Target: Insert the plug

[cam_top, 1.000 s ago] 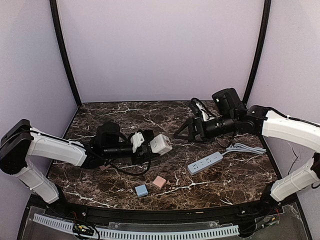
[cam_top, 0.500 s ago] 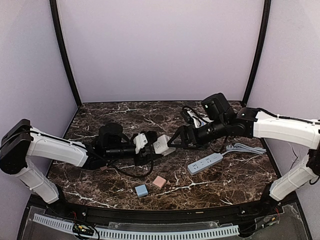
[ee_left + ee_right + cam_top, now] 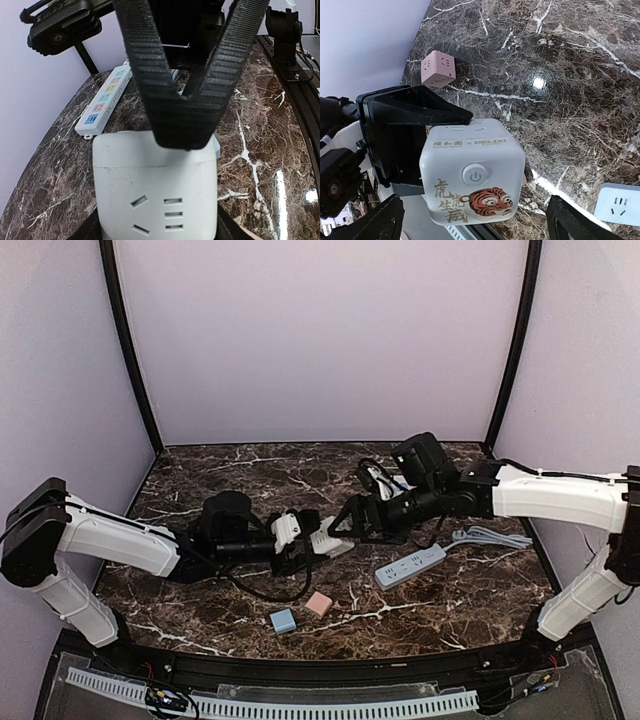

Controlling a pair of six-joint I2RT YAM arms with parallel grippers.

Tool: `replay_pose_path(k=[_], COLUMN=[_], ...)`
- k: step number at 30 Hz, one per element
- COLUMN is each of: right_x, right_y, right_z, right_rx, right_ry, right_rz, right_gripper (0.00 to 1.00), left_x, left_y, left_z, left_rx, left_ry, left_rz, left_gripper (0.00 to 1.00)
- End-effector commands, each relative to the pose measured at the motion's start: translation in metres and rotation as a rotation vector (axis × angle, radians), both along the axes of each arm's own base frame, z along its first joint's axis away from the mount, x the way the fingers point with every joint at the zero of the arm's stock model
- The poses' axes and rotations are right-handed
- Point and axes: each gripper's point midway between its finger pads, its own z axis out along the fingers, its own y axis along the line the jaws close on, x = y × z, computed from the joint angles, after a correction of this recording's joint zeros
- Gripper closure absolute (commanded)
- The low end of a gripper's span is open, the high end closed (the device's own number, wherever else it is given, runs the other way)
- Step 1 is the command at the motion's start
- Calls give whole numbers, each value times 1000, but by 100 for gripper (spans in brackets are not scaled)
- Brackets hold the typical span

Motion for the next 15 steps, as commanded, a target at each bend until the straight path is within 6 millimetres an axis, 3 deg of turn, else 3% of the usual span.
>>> replay_pose_path(k=[1,8,15], right_x=[5,3,-1], right_y=[10,15,19], right_z=[1,-4,-7], right_rx=[23,35,46], right_ry=[-2,25,43], right_rz=[-19,-14,3], right_gripper=[1,1,9], left_x=[2,1,1], left_y=[-6,-9,-10], left_z=[13,12,14], left_rx=[-27,-16,-20], left_ry=[-48,-71,-80], left_rz=[3,12,18], left_gripper=[99,99,99])
